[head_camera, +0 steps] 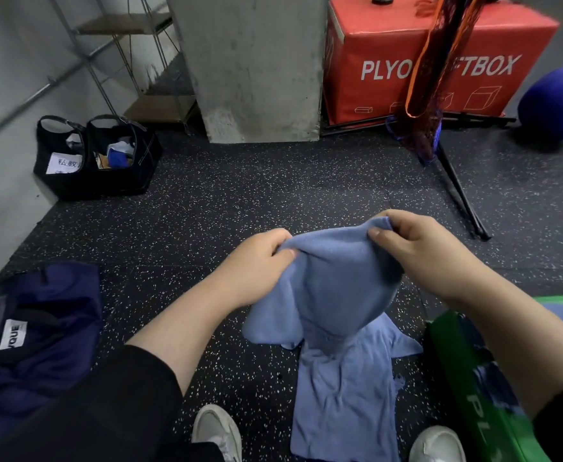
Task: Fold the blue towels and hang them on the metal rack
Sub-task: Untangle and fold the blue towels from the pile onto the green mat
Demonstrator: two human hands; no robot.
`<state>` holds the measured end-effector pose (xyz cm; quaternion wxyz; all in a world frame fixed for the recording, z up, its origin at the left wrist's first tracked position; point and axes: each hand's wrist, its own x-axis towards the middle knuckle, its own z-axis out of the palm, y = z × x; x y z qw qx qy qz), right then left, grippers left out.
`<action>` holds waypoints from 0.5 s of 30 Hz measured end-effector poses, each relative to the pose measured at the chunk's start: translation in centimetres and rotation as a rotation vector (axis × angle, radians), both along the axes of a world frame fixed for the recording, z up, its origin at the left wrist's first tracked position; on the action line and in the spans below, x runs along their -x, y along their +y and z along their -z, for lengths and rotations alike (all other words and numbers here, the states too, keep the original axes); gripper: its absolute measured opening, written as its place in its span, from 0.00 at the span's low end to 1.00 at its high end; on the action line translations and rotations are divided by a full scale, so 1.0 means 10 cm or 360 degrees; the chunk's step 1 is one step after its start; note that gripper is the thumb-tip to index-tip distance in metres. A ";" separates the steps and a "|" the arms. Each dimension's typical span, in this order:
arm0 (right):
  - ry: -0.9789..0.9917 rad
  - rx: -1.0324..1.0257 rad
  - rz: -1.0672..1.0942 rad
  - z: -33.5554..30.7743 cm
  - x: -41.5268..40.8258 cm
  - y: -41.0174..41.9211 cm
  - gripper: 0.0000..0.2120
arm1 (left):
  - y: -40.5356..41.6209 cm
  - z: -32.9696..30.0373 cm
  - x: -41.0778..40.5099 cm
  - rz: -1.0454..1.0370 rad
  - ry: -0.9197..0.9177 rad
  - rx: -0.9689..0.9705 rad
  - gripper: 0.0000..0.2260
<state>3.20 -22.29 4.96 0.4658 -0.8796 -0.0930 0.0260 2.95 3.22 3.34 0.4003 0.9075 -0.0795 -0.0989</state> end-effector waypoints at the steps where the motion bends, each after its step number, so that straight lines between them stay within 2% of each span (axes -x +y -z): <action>1: -0.0001 -0.0013 0.0077 0.00 0.00 -0.02 0.10 | 0.02 0.00 0.00 -0.0032 -0.0043 -0.0034 0.10; 5: 0.0063 -0.0090 0.0286 0.06 0.00 -0.06 0.09 | 0.02 -0.01 0.07 0.0085 -0.0009 -0.0220 0.13; 7: 0.0058 -0.0020 0.0381 0.06 0.00 -0.06 0.09 | 0.02 0.01 0.09 0.0135 0.0044 -0.0441 0.15; 10: 0.0015 0.0027 0.0564 0.05 0.00 -0.10 0.10 | 0.09 0.01 0.04 -0.0037 -0.0010 -0.0716 0.08; 12: 0.0003 0.0032 0.0657 0.04 -0.01 -0.14 0.10 | 0.19 -0.01 0.01 -0.0212 -0.0067 -0.0723 0.10; 15: 0.0019 -0.0019 0.0742 0.05 -0.01 -0.16 0.09 | 0.31 0.00 -0.03 -0.0388 -0.0171 -0.0555 0.15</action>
